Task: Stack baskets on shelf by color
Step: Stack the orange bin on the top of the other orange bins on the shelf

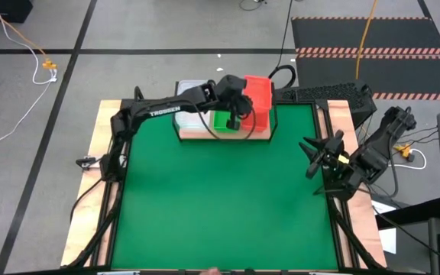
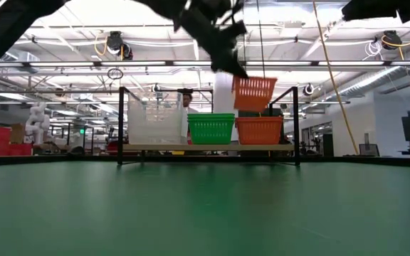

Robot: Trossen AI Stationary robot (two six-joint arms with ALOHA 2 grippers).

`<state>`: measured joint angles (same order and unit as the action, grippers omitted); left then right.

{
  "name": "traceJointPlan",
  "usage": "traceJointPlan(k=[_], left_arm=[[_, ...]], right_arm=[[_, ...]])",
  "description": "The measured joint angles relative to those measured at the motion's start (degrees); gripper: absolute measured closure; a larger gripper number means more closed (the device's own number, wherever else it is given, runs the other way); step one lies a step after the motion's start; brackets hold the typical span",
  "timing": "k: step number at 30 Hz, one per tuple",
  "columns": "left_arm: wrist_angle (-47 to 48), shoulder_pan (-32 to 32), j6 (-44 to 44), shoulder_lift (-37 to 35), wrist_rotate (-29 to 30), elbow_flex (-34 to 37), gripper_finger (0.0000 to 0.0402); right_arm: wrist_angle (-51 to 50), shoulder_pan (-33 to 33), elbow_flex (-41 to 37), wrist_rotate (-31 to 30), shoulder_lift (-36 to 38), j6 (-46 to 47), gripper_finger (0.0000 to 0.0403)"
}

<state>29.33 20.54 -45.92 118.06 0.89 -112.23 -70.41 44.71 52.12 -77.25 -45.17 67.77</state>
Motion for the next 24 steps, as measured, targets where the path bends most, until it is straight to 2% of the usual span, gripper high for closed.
traceJointPlan(k=[5, 10, 19, 24], left_arm=[[-11.97, 0.77, -2.07, 0.00, -2.37, 10.00, 0.0396], [-17.76, -0.35, -1.54, -0.09, -2.42, 14.47, 0.0396], [-14.88, -2.96, 0.47, -0.09, -2.79, 15.67, 0.0394], [-14.55, -2.89, 5.60, -0.09, -3.50, 15.67, 0.0382]], right_arm=[[-0.02, 0.00, 0.00, 0.98, -0.47, -0.01, 0.0291], [-0.02, 0.02, 0.00, 0.96, -0.63, 0.02, 0.0291], [0.48, 0.02, 0.00, 0.94, -0.67, 0.06, 0.0291], [0.57, 0.02, 0.00, 0.92, -0.65, 0.01, 0.0291]])
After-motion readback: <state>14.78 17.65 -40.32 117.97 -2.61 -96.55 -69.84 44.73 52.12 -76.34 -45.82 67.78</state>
